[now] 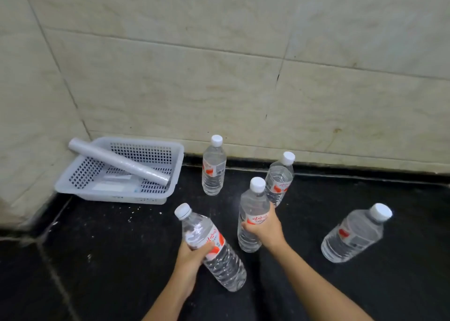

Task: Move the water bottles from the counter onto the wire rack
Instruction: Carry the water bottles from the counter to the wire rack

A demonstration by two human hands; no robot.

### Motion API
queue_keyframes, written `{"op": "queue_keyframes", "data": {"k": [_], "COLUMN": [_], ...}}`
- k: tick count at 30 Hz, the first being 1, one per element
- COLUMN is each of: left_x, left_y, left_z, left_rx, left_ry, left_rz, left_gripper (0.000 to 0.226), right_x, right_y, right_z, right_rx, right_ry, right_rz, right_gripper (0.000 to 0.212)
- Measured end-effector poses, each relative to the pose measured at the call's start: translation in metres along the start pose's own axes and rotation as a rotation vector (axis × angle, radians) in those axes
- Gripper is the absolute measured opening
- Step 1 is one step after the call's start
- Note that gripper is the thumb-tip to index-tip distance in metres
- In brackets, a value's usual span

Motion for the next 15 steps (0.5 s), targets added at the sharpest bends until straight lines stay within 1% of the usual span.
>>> {"op": "queue_keyframes", "data": {"k": [2, 5, 7, 10, 12, 15], "left_x": [0.005, 0.017, 0.027, 0.043, 0.059, 0.090], "left_y": [0.004, 0.005, 0.007, 0.013, 0.021, 0.041], "left_z": [-0.007, -0.013, -0.016, -0.014, -0.015, -0.023], "left_rx": [0.040, 0.092, 0.121, 0.131, 0.131, 0.164], "left_ry": [-0.053, -0.131, -0.185, -0.263, -0.283, -0.309], "left_rz": [0.064, 0.167, 0.245, 0.365, 0.436, 0.561], "left_gripper": [0.086, 0.086, 0.088, 0.085, 0.077, 0.074], "right_x": [-0.010, -0.031, -0.048, -0.077, -0.099, -0.133], "right_y": [0.022, 0.057, 0.083, 0.125, 0.153, 0.194], "right_z": [-0.001, -0.006, -0.014, -0.027, -0.030, -0.029], "right_rx": [0.034, 0.088, 0.125, 0.159, 0.166, 0.166], "right_ry": [0.038, 0.087, 0.083, 0.037, 0.024, 0.012], "right_rz": [-0.034, -0.090, -0.164, -0.292, -0.370, -0.458], "right_gripper": [0.070, 0.070, 0.070, 0.062, 0.062, 0.062]}}
Point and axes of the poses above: each hand's wrist, its own y-axis away from the middle knuckle, its own x-axis out of the palm, z = x × y, the point moved 4 cm from there along -y, towards the middle knuckle, and after that the axes turned 8 degrees about -y, right-handed, at the moved point
